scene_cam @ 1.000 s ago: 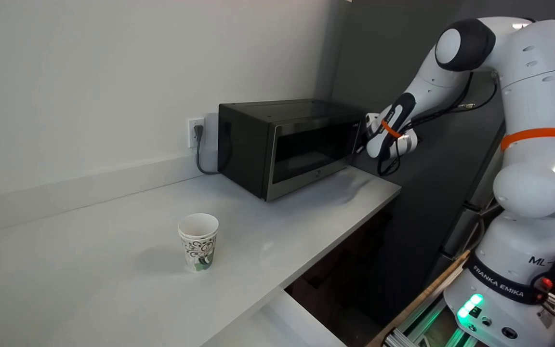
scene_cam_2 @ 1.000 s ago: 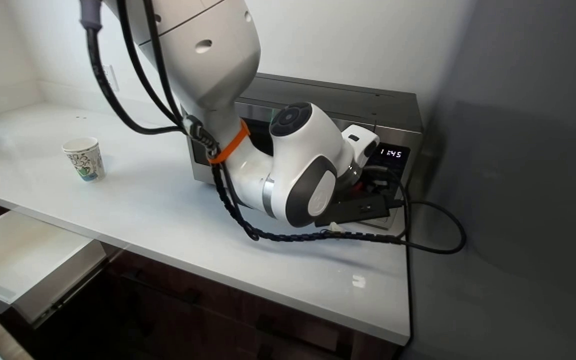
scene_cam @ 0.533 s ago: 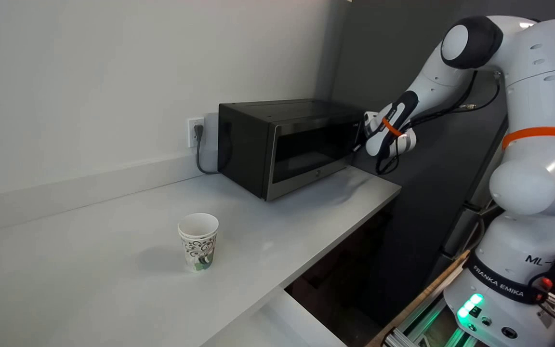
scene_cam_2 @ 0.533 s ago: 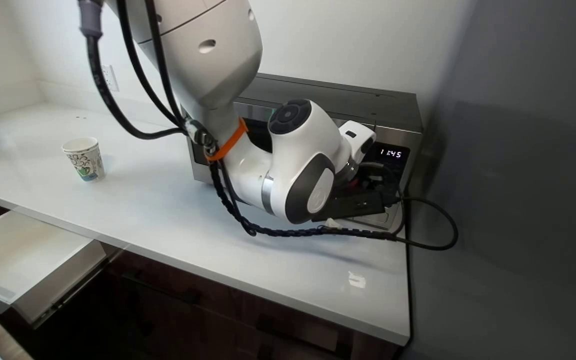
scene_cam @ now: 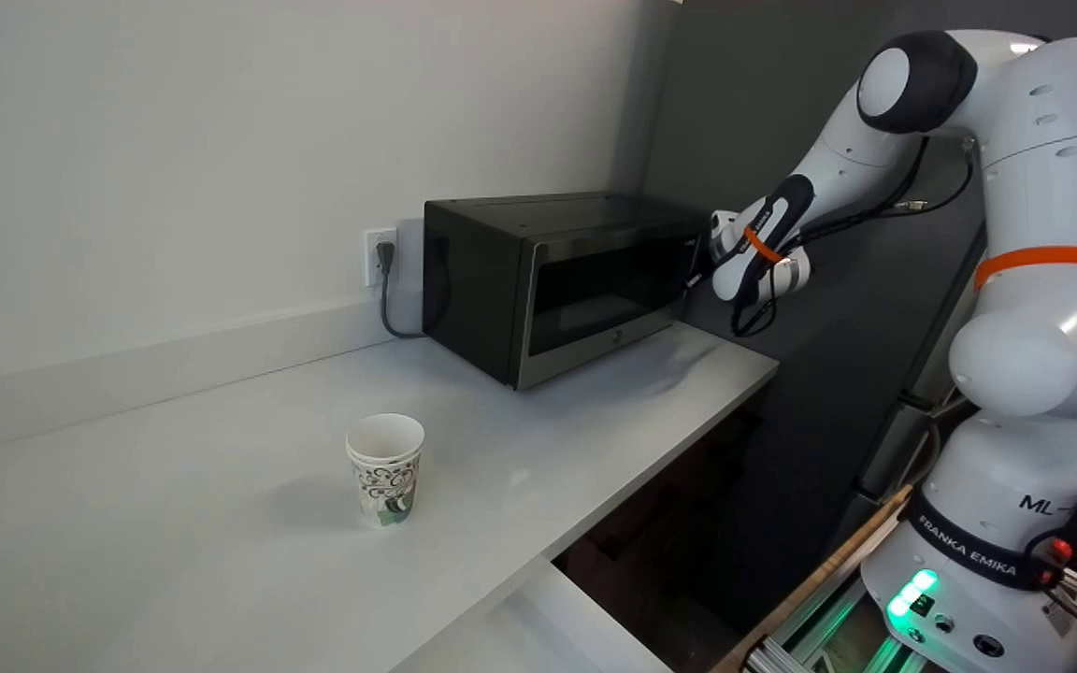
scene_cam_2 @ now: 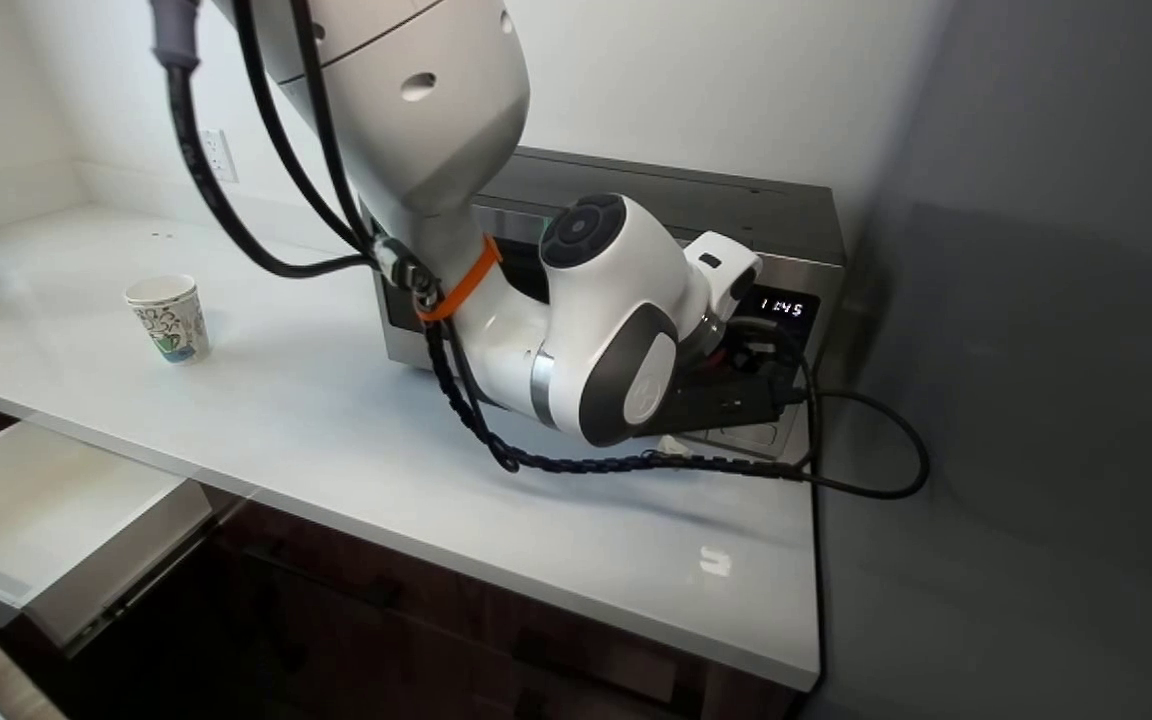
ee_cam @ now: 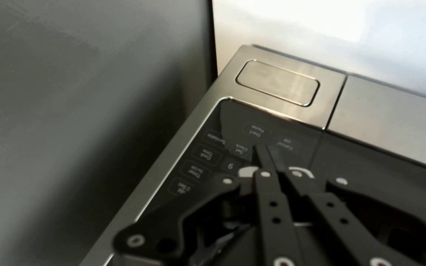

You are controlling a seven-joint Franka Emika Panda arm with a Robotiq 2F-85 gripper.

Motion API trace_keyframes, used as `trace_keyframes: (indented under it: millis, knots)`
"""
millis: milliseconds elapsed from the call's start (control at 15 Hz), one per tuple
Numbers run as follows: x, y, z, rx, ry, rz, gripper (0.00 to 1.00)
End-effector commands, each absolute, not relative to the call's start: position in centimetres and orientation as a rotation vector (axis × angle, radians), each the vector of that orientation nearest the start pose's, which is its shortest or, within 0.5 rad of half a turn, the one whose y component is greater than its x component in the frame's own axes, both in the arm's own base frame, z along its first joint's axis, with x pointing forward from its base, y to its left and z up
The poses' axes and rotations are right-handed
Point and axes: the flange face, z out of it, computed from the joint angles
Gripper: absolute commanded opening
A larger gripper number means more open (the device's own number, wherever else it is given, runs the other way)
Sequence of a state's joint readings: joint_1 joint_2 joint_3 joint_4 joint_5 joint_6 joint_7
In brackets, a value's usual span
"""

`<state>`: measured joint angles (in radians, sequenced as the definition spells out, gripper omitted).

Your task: Press a button on the microwave.

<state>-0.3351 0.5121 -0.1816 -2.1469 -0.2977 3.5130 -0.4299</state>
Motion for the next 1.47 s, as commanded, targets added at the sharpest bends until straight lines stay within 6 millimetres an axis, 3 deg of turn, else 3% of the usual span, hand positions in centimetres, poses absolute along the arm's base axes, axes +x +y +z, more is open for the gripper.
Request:
trace_keyframes:
  millis: [0, 733, 1400]
  knots:
    - [55.1, -26.3, 26.0, -3.307, -0.488, -1.288, 0.00]
    - [55.4, -25.5, 25.3, -3.259, -0.446, -1.344, 0.00]
    - [55.5, -26.1, 24.6, -3.289, -0.429, -1.309, 0.00]
